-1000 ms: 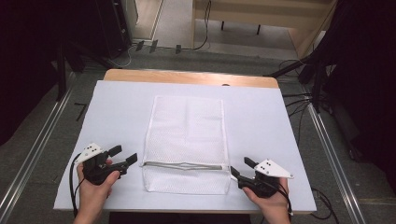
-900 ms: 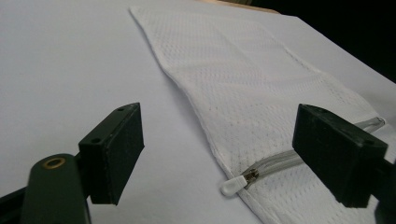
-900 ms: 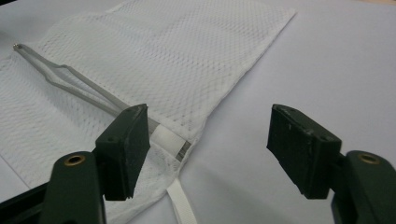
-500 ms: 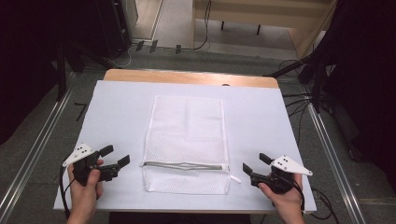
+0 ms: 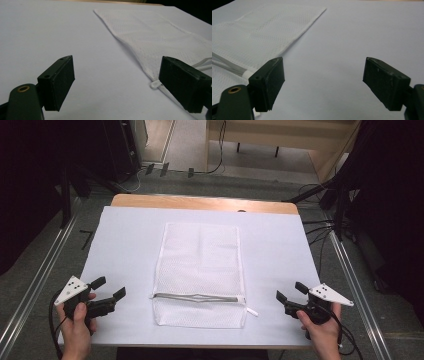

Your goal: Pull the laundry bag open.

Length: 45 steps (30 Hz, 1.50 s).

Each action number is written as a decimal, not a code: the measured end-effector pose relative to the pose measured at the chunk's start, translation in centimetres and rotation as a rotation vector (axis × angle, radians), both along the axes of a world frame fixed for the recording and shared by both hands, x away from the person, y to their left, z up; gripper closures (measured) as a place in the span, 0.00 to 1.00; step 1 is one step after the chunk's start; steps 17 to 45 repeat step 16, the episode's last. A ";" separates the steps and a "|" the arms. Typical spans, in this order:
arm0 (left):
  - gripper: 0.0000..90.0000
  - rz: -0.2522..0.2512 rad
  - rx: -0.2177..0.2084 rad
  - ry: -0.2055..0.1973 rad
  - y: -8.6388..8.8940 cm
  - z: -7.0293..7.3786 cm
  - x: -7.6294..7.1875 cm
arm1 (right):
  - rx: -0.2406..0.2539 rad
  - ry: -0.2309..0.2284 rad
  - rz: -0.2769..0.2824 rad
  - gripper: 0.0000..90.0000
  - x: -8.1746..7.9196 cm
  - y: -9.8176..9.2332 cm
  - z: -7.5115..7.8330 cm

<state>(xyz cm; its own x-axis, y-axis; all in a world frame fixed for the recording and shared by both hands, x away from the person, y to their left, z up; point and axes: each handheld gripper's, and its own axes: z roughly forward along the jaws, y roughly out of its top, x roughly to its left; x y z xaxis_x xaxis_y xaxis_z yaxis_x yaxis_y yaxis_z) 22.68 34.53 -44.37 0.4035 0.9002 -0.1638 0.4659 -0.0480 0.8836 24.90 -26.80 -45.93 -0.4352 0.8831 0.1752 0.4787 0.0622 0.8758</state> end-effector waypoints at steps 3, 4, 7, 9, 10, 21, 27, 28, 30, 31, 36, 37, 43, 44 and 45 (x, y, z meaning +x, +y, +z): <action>0.15 0.014 -0.012 0.004 0.6 -0.2 0.1 | 0.002 0.006 -0.022 0.20 0.1 -0.7 -0.2; 0.15 0.020 -0.017 0.004 0.8 -0.2 0.1 | 0.004 0.009 -0.031 0.20 0.2 -0.9 -0.2; 0.15 0.032 -0.033 0.000 1.3 -0.2 0.1 | 0.009 0.015 -0.048 0.20 0.3 -1.5 -0.5; 0.15 0.033 -0.036 0.000 1.4 -0.2 0.1 | 0.019 0.026 -0.064 0.20 0.4 -1.8 -0.6; 0.15 0.035 -0.036 0.000 1.3 -0.2 0.2 | 0.021 0.030 -0.067 0.20 0.4 -1.9 -0.7; 0.15 0.026 -0.023 0.012 1.1 -0.4 0.4 | 0.011 0.036 -0.072 0.20 0.5 -1.8 -0.8; 0.15 0.026 -0.023 0.012 1.1 -0.4 0.4 | 0.011 0.036 -0.072 0.20 0.5 -1.8 -0.8; 0.15 0.026 -0.023 0.012 1.1 -0.4 0.4 | 0.011 0.036 -0.072 0.20 0.5 -1.8 -0.8; 0.15 0.026 -0.023 0.012 1.1 -0.4 0.4 | 0.011 0.036 -0.072 0.20 0.5 -1.8 -0.8; 0.15 0.026 -0.023 0.012 1.1 -0.4 0.4 | 0.011 0.036 -0.072 0.20 0.5 -1.8 -0.8; 0.15 0.026 -0.023 0.012 1.1 -0.4 0.4 | 0.011 0.036 -0.072 0.20 0.5 -1.8 -0.8; 0.15 0.026 -0.023 0.012 1.1 -0.4 0.4 | 0.011 0.036 -0.072 0.20 0.5 -1.8 -0.8; 0.15 0.026 -0.023 0.012 1.1 -0.4 0.4 | 0.011 0.036 -0.072 0.20 0.5 -1.8 -0.8; 0.15 0.026 -0.023 0.012 1.1 -0.4 0.4 | 0.011 0.036 -0.072 0.20 0.5 -1.8 -0.8; 0.15 0.026 -0.023 0.012 1.1 -0.4 0.4 | 0.011 0.036 -0.072 0.20 0.5 -1.8 -0.8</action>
